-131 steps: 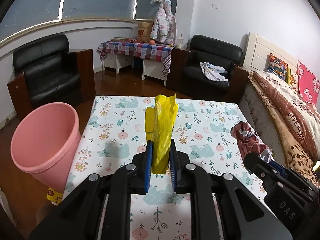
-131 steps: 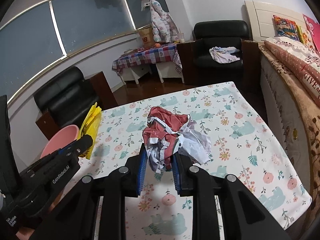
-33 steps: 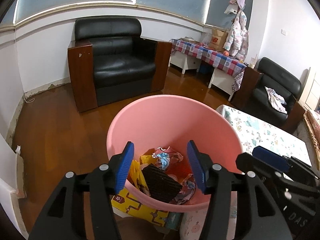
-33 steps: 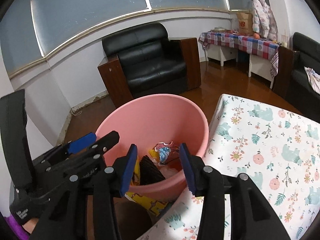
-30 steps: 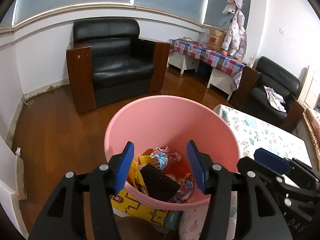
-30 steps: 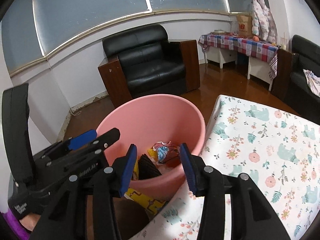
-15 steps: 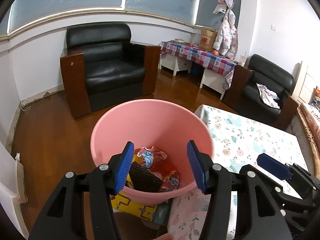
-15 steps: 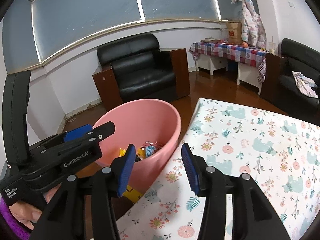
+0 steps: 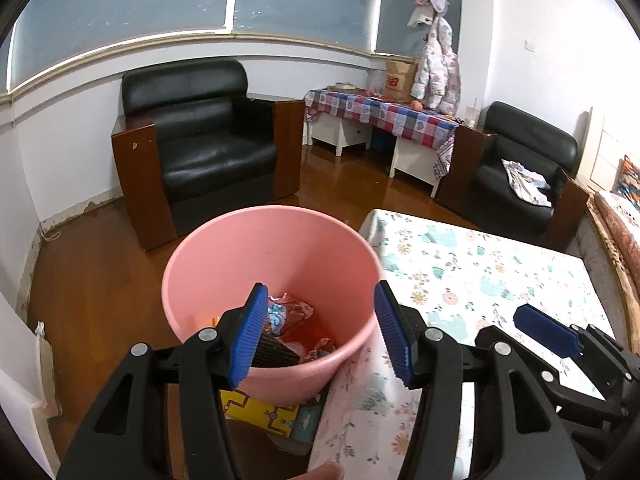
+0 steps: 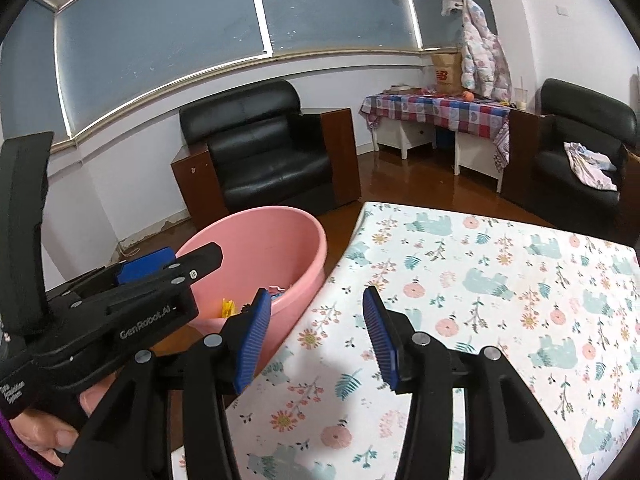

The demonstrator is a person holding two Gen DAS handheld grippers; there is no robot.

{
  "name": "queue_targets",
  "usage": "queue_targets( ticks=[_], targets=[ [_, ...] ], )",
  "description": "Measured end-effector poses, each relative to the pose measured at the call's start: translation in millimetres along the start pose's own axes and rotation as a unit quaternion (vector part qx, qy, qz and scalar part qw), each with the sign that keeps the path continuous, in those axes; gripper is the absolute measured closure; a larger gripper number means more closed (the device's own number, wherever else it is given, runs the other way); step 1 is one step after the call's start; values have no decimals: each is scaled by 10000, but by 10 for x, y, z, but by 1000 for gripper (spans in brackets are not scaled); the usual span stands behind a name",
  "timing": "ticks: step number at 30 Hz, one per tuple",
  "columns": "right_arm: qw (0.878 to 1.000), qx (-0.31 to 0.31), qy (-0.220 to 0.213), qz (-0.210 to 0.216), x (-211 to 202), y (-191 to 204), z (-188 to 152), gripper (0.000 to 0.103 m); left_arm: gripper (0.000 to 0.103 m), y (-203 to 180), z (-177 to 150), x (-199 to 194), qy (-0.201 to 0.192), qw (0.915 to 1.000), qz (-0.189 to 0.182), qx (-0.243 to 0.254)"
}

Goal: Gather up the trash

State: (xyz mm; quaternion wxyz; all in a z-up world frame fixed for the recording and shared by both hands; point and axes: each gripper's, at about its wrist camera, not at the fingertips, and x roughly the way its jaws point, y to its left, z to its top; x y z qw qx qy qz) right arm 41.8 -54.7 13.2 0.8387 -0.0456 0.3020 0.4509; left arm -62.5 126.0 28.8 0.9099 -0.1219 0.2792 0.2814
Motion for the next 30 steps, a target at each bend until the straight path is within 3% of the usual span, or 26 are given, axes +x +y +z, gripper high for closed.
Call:
queue_targets(
  ticks=[30],
  targets=[
    [9952, 556, -204, -778, -422, -448, -213, 49, 48, -586, -225, -79, 100, 9984, -290, 470]
  ],
)
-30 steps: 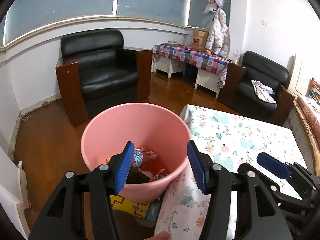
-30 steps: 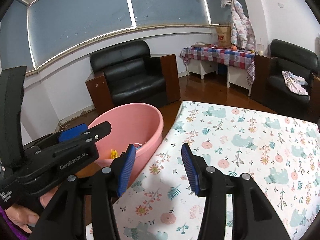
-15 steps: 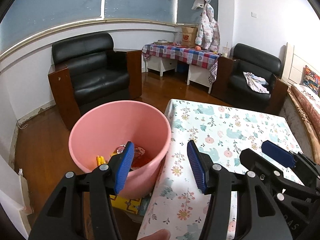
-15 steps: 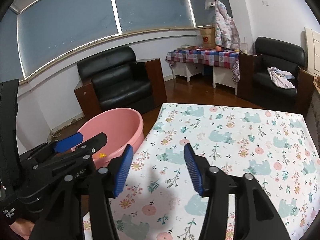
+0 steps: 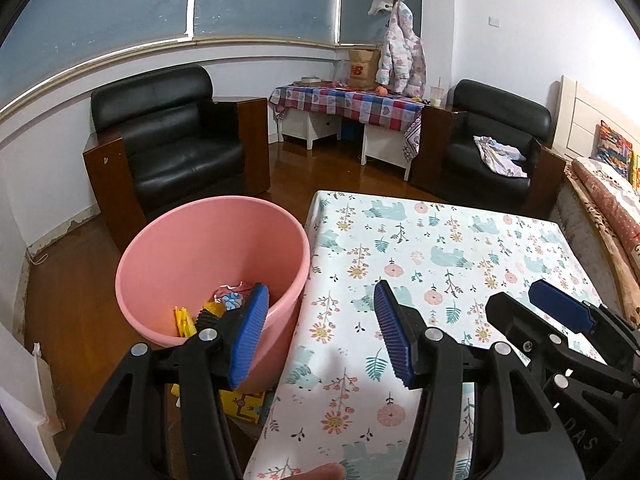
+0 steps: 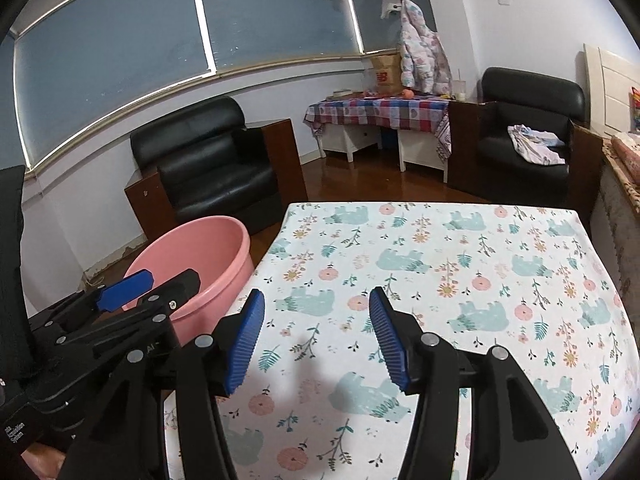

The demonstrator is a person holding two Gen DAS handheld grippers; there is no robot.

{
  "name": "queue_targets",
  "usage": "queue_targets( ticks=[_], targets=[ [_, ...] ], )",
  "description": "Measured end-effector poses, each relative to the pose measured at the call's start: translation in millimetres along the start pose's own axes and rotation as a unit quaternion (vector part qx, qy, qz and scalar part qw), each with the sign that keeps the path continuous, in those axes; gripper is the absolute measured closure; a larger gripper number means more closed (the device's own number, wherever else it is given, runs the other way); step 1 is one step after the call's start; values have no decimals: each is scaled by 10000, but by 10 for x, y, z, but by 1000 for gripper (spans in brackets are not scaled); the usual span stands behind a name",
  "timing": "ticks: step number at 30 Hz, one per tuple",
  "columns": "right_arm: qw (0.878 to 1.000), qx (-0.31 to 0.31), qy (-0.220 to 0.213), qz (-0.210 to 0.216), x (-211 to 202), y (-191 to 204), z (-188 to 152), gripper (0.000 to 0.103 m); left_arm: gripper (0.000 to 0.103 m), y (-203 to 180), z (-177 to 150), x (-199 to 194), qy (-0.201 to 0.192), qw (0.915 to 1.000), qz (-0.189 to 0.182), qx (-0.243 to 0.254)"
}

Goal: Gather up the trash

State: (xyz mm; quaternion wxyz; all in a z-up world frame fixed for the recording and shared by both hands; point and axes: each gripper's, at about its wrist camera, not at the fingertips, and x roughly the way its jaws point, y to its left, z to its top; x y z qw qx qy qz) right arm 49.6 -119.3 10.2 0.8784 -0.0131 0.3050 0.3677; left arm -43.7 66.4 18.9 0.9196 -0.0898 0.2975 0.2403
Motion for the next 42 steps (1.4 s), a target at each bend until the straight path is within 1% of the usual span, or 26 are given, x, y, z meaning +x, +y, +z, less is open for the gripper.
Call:
queue_targets(
  ticks=[19, 32, 42],
  targets=[
    [10000, 37, -72, -25, -48, -69, -9, 49, 48, -69, 2, -3, -10, 10000, -10, 56],
    [9997, 34, -244, -61, -91, 11, 16, 49, 48, 32, -19, -15, -46, 10000, -6, -80],
    [9995, 47, -288, -112, -80, 41, 14, 49, 48, 90, -30, 1, -41, 9999, -10, -152]
  ],
)
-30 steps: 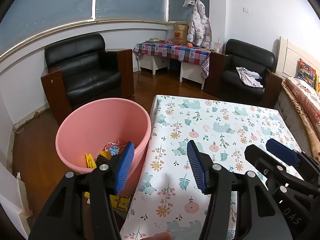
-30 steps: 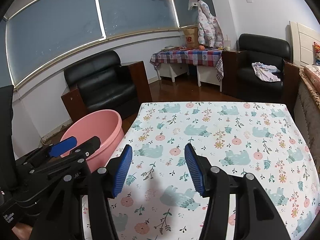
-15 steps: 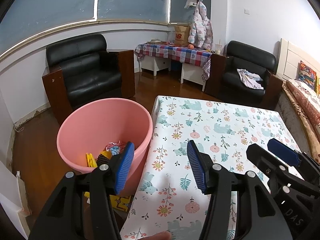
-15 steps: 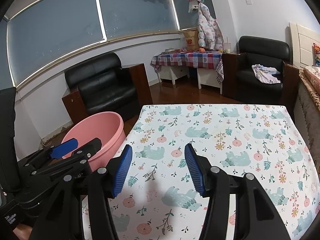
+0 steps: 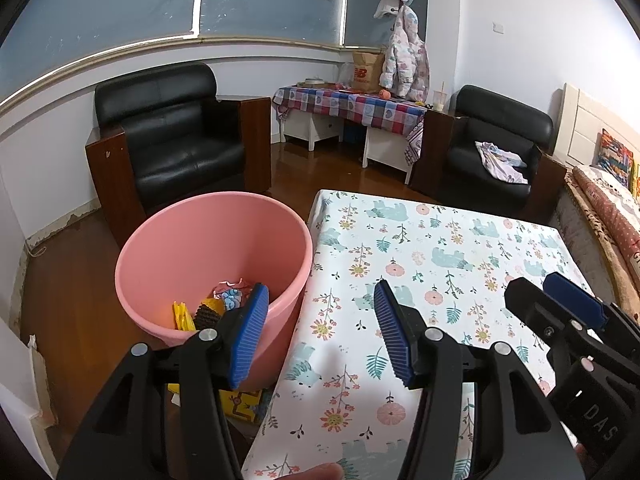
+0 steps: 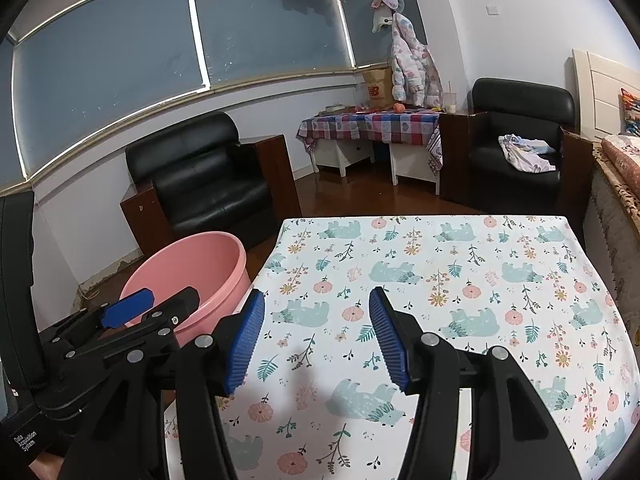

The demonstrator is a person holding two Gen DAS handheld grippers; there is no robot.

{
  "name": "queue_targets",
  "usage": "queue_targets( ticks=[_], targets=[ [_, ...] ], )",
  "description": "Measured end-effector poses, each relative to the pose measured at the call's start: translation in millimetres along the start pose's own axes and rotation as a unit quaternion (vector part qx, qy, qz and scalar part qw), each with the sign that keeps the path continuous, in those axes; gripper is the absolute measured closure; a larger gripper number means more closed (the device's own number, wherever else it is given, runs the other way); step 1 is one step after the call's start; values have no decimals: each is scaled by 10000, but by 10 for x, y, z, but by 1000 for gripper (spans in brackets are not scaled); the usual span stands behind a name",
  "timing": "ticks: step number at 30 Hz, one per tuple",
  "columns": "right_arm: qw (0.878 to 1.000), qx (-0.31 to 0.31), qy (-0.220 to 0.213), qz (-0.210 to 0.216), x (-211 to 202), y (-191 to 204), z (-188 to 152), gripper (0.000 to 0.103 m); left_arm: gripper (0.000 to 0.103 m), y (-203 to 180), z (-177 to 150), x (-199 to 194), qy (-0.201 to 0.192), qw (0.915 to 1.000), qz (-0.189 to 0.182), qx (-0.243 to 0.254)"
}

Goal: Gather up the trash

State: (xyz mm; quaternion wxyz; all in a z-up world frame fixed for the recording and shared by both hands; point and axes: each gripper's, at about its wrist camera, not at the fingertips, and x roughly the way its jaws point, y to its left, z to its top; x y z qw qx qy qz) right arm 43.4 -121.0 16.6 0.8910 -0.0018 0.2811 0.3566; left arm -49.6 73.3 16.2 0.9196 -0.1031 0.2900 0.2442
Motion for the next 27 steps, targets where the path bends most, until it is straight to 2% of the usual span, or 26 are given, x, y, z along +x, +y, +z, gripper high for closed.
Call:
queue_targets(
  ticks=[27],
  targets=[
    [9999, -99, 85, -11, 91, 78, -55, 49, 48, 67, -34, 43, -13, 9999, -19, -105]
  ],
)
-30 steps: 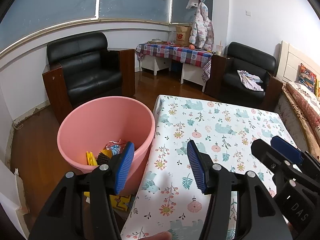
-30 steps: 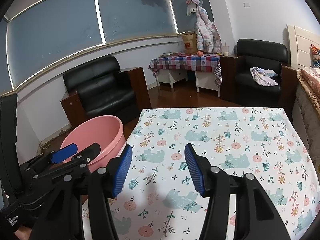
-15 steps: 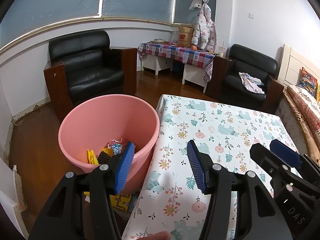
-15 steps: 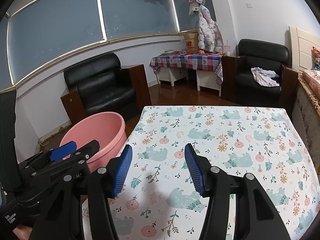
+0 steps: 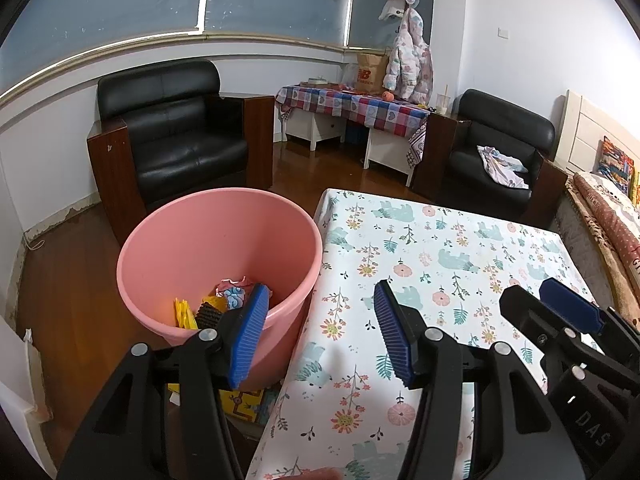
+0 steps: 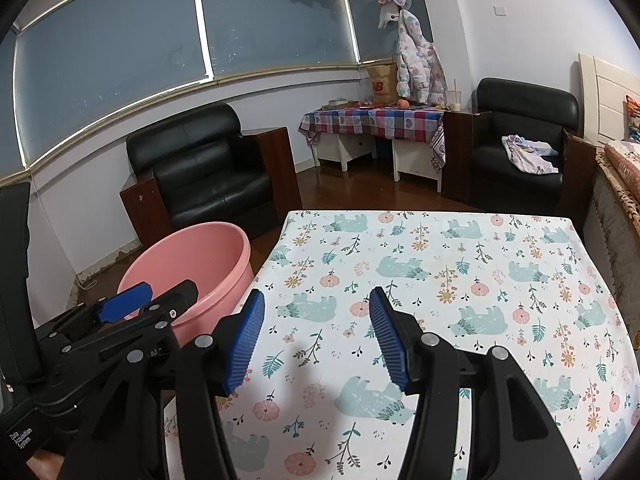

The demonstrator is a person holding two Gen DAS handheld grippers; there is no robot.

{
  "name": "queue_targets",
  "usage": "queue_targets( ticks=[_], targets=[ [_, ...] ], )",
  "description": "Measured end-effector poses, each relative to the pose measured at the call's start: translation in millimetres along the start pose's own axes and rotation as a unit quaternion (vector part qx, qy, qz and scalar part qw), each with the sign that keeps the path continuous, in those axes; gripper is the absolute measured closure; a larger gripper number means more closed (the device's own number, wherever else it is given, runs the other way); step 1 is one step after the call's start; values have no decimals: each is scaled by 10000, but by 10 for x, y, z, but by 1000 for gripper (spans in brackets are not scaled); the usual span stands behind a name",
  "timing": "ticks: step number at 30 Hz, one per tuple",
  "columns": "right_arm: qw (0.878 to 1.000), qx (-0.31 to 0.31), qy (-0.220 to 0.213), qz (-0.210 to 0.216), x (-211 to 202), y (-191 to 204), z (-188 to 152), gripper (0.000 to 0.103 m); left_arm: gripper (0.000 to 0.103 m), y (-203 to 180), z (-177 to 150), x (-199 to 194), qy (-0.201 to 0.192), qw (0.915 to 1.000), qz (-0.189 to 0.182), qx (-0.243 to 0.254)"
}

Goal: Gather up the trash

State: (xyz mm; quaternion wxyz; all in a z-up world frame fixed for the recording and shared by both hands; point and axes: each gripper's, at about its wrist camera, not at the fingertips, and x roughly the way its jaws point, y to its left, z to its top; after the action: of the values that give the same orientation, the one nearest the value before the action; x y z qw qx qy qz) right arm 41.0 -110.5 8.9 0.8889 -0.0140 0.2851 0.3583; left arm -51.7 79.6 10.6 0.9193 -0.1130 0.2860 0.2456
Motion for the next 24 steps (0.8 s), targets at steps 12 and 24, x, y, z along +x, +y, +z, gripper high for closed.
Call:
queue_targets(
  ticks=[12, 24],
  targets=[
    [10000, 10, 1, -6, 17, -23, 2, 49, 48, -14, -6, 11, 8, 10000, 2, -16],
    [10000, 16, 13, -8, 23, -32, 0, 49, 48, -11, -5, 4, 16, 10000, -13, 7]
  ],
)
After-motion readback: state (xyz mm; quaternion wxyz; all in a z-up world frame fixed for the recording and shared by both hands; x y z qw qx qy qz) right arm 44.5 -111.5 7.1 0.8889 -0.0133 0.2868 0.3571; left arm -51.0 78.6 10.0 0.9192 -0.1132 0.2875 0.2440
